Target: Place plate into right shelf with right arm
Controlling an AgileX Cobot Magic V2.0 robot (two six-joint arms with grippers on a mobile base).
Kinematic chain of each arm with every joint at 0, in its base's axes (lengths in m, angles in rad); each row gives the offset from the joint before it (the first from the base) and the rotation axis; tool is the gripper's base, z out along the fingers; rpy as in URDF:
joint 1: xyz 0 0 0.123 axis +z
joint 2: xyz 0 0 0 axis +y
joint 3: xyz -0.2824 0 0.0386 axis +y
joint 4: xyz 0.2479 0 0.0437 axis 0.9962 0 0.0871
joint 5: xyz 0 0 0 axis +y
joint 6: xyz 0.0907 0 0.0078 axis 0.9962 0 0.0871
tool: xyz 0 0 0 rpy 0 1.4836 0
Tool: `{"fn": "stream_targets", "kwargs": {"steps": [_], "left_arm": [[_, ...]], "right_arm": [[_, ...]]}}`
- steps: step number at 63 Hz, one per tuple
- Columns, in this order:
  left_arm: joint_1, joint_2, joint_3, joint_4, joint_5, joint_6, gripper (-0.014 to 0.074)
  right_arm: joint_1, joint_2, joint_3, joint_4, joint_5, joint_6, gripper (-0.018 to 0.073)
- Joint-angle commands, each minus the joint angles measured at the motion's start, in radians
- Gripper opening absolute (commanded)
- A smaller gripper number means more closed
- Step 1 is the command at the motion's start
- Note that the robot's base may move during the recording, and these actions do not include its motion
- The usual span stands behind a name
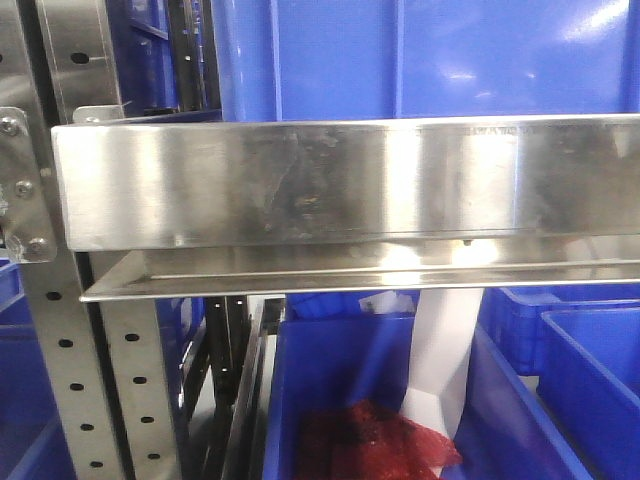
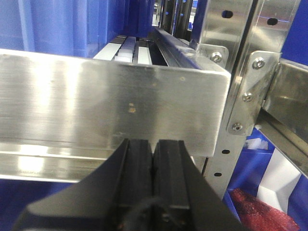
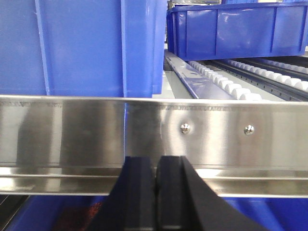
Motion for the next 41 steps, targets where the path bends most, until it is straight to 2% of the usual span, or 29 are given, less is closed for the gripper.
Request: {"fn": "stream_targets", "kwargs": {"steps": [1,41], "left_arm": [[-0.007,-0.004,0.010,-0.002,-0.084,-0.006,-0.0047],[-0.007,-0.004,0.010,-0.002,-0.084,-0.006,-0.0047]], "right_arm": [[-0.001,0.009,-0.005,-0.008,-0.080,-0.001,0.0056],[-0.001,0.009,-0.005,-0.008,-0.080,-0.001,0.0056]]}}
